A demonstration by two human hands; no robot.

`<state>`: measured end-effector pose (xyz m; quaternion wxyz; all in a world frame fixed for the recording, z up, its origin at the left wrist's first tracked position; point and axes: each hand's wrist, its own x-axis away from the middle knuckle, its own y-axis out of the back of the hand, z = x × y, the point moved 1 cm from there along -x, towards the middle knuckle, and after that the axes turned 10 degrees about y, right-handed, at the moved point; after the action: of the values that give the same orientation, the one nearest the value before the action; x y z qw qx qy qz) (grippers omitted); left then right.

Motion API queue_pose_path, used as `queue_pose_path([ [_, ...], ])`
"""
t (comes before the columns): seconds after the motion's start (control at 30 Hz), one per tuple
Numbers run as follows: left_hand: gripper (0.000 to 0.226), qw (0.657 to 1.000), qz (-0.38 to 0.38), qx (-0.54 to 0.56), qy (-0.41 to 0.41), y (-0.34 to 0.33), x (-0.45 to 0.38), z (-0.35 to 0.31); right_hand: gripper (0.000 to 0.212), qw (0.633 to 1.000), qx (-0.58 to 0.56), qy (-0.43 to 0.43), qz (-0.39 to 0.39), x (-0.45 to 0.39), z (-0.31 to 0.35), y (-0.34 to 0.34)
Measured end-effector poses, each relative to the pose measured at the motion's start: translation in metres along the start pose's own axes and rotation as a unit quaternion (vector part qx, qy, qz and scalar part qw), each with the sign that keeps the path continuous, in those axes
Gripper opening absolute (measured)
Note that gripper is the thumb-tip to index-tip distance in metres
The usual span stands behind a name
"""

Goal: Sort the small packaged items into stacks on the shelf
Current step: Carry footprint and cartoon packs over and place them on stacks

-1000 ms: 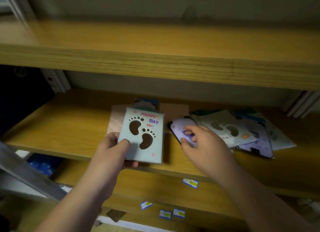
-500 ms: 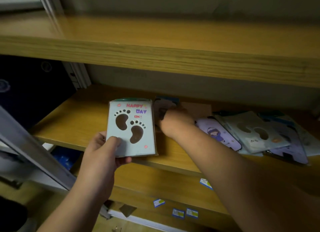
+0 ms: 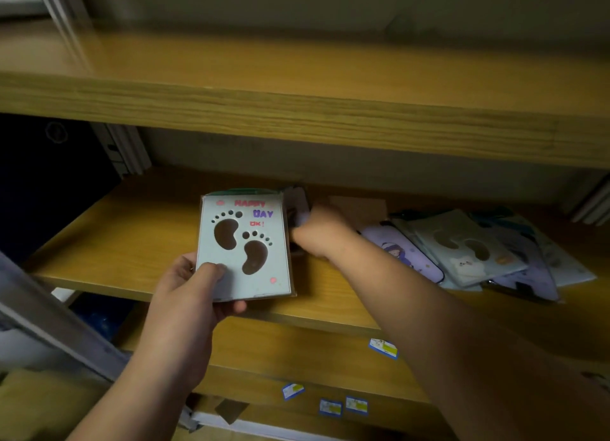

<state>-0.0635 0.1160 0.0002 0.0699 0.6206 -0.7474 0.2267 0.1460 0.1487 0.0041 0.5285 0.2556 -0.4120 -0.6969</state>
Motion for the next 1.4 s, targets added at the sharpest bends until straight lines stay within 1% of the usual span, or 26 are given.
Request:
queue_pose_path([
  [0.07,0.013,1.0,0.009,0.004,0.002,-0.005,0.001,-0.001,0.014,0.994,-0.108,-0.008,-0.018,0.009,-0.003,0.003],
  [0.1,0.013,1.0,0.013,0.006,0.002,-0.007,0.001,-0.001,0.017,0.984,-0.175,-0.022,-0.024,0.015,-0.006,0.005],
  [0.13,0.012,1.0,0.017,0.008,0.003,-0.01,0.002,-0.001,0.019,0.97,-0.24,-0.036,-0.035,0.022,-0.009,0.008],
  [0.2,0.011,1.0,0.027,0.008,0.011,-0.017,0.003,-0.001,0.013,0.94,-0.329,-0.054,-0.068,0.039,-0.017,0.016],
  [0.27,0.01,0.999,0.039,0.007,0.015,-0.027,0.003,0.002,0.023,0.929,-0.348,-0.074,-0.107,0.057,-0.03,0.026],
  [0.3,0.01,0.999,0.046,0.005,0.013,-0.032,0.003,0.004,0.023,0.921,-0.357,-0.081,-0.132,0.068,-0.037,0.032],
  [0.4,0.013,0.998,0.067,-0.001,0.007,-0.051,0.008,0.011,0.008,0.864,-0.448,-0.091,-0.21,0.105,-0.057,0.055],
  [0.43,0.015,0.997,0.075,-0.002,0.007,-0.059,0.01,0.013,0.006,0.859,-0.452,-0.092,-0.223,0.118,-0.065,0.062],
  [0.47,0.017,0.996,0.084,-0.004,0.007,-0.065,0.012,0.015,0.007,0.87,-0.425,-0.095,-0.232,0.133,-0.075,0.069],
  [0.5,0.018,0.996,0.091,-0.009,0.009,-0.072,0.015,0.018,0.017,0.891,-0.376,-0.119,-0.226,0.146,-0.084,0.076],
  [0.53,0.019,0.995,0.095,-0.014,0.011,-0.078,0.018,0.021,0.039,0.897,-0.335,-0.154,-0.242,0.157,-0.095,0.081],
  [0.57,0.02,0.995,0.099,-0.019,0.012,-0.084,0.022,0.025,0.06,0.898,-0.304,-0.17,-0.271,0.167,-0.109,0.087],
  [0.6,0.02,0.994,0.104,-0.026,0.013,-0.09,0.027,0.029,0.072,0.895,-0.299,-0.176,-0.282,0.177,-0.12,0.092],
  [0.63,0.021,0.993,0.111,-0.033,0.015,-0.097,0.033,0.033,0.076,0.886,-0.319,-0.189,-0.28,0.185,-0.129,0.096],
  [0.67,0.022,0.992,0.119,-0.04,0.018,-0.104,0.04,0.037,0.077,0.871,-0.347,-0.189,-0.292,0.192,-0.137,0.101],
  [0.73,0.022,0.989,0.14,-0.052,0.022,-0.119,0.056,0.046,0.077,0.828,-0.401,-0.213,-0.331,0.213,-0.148,0.111],
  [0.8,0.022,0.985,0.16,-0.064,0.023,-0.137,0.074,0.057,0.073,0.822,-0.403,-0.216,-0.339,0.236,-0.163,0.117],
  [0.83,0.022,0.983,0.168,-0.069,0.022,-0.146,0.084,0.064,0.07,0.809,-0.434,-0.22,-0.331,0.253,-0.17,0.12],
  [0.87,0.022,0.982,0.175,-0.074,0.019,-0.155,0.095,0.07,0.065,0.779,-0.481,-0.224,-0.334,0.27,-0.177,0.124],
  [0.93,0.022,0.979,0.187,-0.081,0.015,-0.174,0.118,0.083,0.046,0.727,-0.586,-0.175,-0.313,0.303,-0.194,0.134],
  [1.0,0.021,0.978,0.189,-0.086,0.018,-0.191,0.144,0.098,0.024,0.744,-0.566,-0.129,-0.331,0.335,-0.2,0.148],
  [1.07,0.021,0.978,0.189,-0.088,0.015,-0.209,0.17,0.112,0.011,0.737,-0.566,-0.155,-0.334,0.368,-0.214,0.16],
  [1.1,0.022,0.978,0.191,-0.089,0.014,-0.217,0.184,0.119,0.009,0.734,-0.573,-0.157,-0.329,0.384,-0.22,0.165],
  [1.17,0.024,0.976,0.194,-0.095,0.016,-0.235,0.212,0.134,0.01,0.735,-0.586,-0.132,-0.315,0.417,-0.235,0.175],
  [1.3,0.025,0.975,0.199,-0.098,0.015,-0.268,0.27,0.165,0.014,0.761,-0.565,-0.144,-0.287,0.479,-0.273,0.198],
  [1.4,0.025,0.971,0.215,-0.106,0.014,-0.296,0.309,0.186,0.016,0.766,-0.558,-0.133,-0.29,0.516,-0.304,0.217],
])
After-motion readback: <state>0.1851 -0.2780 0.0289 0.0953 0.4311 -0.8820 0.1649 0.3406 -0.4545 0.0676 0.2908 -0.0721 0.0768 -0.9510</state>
